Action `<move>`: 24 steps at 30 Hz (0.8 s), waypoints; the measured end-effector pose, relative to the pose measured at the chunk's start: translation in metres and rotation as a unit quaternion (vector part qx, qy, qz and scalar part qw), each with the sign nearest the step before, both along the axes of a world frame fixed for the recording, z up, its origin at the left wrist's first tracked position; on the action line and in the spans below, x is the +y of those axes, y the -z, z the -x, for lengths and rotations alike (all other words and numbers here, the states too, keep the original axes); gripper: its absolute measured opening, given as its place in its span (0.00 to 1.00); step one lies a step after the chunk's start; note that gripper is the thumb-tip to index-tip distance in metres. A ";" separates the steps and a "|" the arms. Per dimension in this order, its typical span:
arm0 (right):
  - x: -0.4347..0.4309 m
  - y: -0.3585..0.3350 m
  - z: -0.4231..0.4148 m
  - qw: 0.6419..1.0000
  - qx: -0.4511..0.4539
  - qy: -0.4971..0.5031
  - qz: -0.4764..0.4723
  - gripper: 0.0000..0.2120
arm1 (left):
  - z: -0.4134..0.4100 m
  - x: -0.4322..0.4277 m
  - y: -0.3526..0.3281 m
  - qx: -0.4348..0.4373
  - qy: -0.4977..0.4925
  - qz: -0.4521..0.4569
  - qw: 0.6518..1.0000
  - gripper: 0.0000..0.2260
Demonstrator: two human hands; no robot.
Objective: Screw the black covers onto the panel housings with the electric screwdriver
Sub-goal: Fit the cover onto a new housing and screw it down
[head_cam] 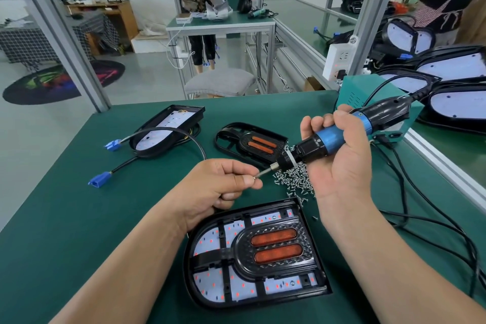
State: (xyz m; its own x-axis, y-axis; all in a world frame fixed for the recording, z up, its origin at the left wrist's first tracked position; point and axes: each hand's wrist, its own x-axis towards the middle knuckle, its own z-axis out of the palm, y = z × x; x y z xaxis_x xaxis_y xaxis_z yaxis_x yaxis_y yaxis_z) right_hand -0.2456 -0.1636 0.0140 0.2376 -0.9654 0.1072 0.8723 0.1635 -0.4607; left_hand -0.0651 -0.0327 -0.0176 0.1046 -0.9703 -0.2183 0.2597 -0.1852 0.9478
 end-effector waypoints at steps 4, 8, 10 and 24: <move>0.002 -0.001 0.000 1.000 0.016 0.001 0.014 0.08 | 0.000 -0.001 0.001 0.005 -0.007 -0.001 1.000 0.06; 0.003 0.000 -0.001 0.999 0.037 0.002 0.015 0.07 | 0.000 -0.001 0.003 -0.027 -0.030 0.007 0.999 0.06; 0.004 0.002 -0.002 0.998 0.062 0.012 0.012 0.07 | -0.001 -0.002 0.003 -0.051 -0.047 0.011 0.998 0.06; -0.001 0.009 -0.003 0.993 0.037 0.029 -0.107 0.15 | 0.001 0.002 -0.004 -0.059 -0.021 0.015 0.998 0.17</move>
State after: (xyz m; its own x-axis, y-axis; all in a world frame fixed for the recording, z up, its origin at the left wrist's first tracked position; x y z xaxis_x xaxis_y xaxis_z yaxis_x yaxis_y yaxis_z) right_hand -0.2430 -0.1648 0.0050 0.1810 -0.9764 -0.1180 0.8481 0.2157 -0.4839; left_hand -0.0661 -0.0308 -0.0136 0.1682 -0.9706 -0.1723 0.1532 -0.1469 0.9772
